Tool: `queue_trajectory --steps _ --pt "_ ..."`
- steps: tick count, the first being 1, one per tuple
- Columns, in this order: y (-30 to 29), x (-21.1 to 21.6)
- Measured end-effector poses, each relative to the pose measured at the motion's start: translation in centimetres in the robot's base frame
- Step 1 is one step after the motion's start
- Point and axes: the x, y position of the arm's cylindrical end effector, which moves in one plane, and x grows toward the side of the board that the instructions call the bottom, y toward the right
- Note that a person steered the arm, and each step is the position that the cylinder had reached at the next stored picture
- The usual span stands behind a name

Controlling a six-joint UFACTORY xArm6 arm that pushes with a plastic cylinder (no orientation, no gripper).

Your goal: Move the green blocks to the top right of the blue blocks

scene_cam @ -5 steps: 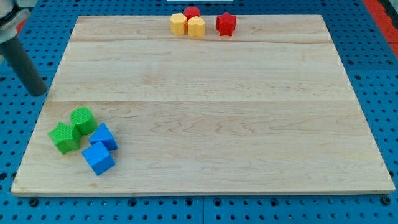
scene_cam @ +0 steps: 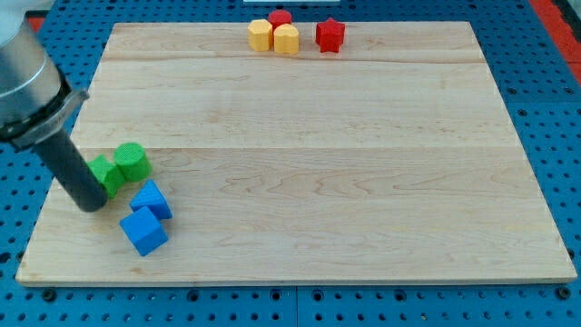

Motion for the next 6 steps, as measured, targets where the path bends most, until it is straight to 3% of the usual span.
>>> queue_trajectory --steps 1,2,3,4,6 --pt "-0.4 -1.8" --pt "-5.0 -2.8" --pt "-4.4 -5.7" --pt "5.5 -4.1" --pt "13.0 -2.2"
